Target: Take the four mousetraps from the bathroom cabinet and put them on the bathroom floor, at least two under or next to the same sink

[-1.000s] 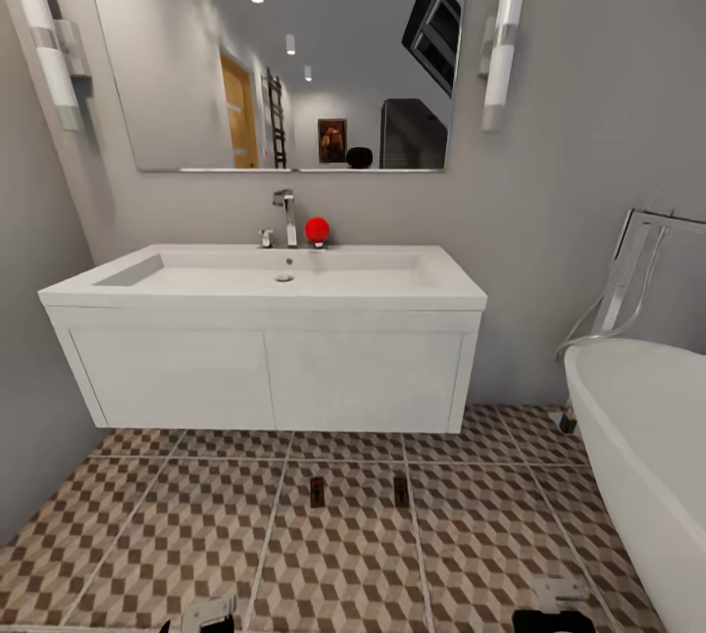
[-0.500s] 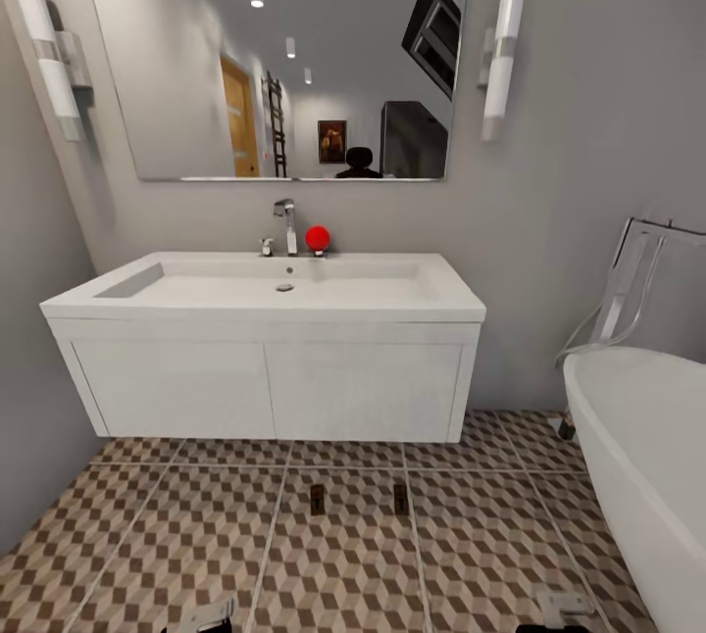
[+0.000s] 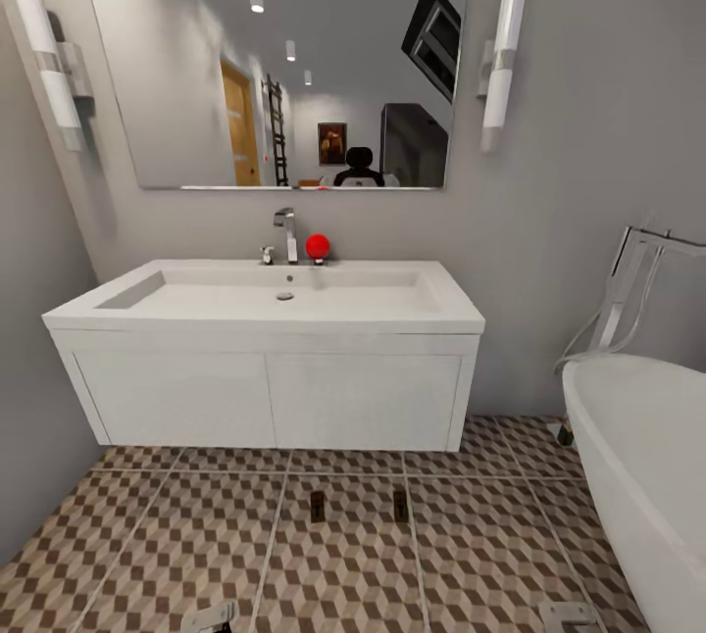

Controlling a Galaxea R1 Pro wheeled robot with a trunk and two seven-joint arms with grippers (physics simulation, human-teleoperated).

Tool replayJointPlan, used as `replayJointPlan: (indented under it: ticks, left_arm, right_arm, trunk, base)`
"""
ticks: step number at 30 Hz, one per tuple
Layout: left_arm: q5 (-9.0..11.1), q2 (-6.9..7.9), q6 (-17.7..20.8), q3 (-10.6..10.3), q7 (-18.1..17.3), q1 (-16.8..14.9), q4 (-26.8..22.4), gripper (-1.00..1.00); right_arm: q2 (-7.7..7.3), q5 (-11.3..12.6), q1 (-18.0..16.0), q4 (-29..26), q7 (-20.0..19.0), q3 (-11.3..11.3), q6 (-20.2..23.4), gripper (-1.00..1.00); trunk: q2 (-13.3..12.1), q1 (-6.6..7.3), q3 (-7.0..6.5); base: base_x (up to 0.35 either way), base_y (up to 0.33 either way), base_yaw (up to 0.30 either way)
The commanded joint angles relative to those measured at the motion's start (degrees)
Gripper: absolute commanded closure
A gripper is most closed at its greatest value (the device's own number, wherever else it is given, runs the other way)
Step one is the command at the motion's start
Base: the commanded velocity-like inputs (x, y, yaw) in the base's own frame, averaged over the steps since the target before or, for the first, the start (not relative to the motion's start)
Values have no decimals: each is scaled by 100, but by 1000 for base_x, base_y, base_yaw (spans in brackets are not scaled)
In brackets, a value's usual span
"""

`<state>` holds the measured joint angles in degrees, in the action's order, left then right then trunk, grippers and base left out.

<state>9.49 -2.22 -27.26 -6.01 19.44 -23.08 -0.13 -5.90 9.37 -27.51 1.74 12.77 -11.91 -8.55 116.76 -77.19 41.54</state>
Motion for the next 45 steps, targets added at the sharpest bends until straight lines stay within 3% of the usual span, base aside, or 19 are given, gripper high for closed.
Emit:
replayJointPlan:
  ticks: [1,17,45]
  left_arm:
    - [52,-4,8,-49,16,-3,6,-100]
    - [45,-47,868,-50,-8,65,7,-100]
    - [52,-68,1442,-49,-42,408,13,-100]
  right_arm:
    - [3,57,-6,19,-2,-48,-33,-100]
    - [19,48,0,19,-16,-48,-15,-100]
    - [44,22,217,19,-42,-54,-17,-100]
  trunk:
    - [-39,24,-13]
    - [-681,375,-300]
    - [-1804,990,-803]
  base:
    - [0,0,0]
    - [0,0,0]
    - [0,0,0]
